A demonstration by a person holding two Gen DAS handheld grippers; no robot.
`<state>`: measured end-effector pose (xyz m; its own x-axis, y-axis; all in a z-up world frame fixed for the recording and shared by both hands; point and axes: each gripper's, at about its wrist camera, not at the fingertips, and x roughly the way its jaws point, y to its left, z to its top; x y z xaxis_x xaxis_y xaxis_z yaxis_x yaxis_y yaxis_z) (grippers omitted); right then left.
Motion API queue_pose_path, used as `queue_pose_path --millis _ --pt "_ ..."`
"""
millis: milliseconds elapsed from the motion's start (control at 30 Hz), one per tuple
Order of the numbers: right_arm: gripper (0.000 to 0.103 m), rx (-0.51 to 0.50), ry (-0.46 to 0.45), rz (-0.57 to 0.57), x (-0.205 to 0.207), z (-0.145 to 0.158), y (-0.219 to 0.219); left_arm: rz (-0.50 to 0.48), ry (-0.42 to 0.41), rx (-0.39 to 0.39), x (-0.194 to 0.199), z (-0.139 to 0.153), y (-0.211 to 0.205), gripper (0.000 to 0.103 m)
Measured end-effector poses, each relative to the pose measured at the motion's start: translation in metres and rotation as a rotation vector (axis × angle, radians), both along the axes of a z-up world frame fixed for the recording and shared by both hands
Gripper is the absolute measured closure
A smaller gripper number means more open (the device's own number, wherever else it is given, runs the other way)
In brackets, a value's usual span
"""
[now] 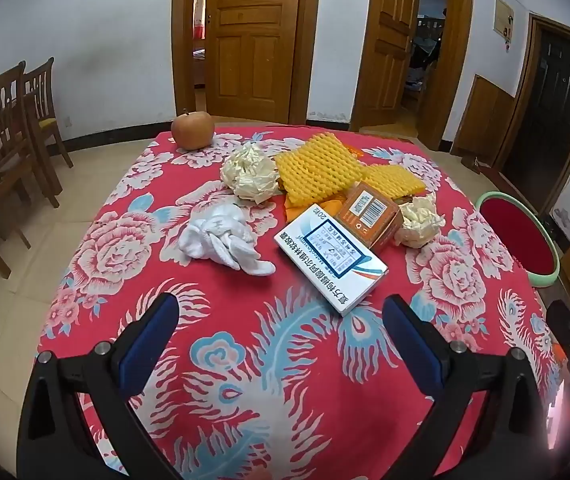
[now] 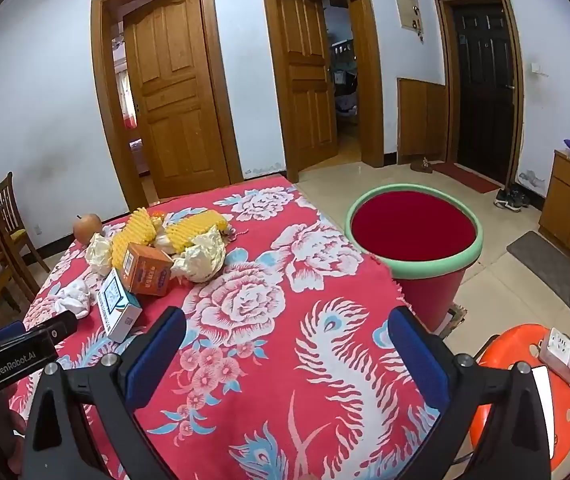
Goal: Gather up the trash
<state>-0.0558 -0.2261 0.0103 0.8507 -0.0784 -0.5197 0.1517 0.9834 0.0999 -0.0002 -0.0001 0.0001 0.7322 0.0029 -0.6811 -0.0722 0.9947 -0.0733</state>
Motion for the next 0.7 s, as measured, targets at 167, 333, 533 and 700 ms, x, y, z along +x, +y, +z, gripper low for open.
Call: queue_pose_path --millis 167,333,533,700 --pt "0.000 0.021 0.035 0.008 -0.0006 -0.0001 -0.0002 0.000 0.001 -0.004 0.0009 0.0002 -0.0010 0.002" --pt "0.000 0.016 0.034 0.012 0.0013 -0.0001 -0.0049 -0.003 0.001 -0.014 -0.0004 0.0032 0.0008 0.002" --pt "0.000 0.012 0.024 0.001 -0.0019 0.0006 -0.0018 0.007 0.003 -0.030 -0.0032 0.0030 0.0072 0.002" --pt "0.000 0.015 0.025 0.000 -0.0013 0.0007 -0.0039 0.007 0.002 -0.034 -0.0038 0.0028 0.0077 0.002"
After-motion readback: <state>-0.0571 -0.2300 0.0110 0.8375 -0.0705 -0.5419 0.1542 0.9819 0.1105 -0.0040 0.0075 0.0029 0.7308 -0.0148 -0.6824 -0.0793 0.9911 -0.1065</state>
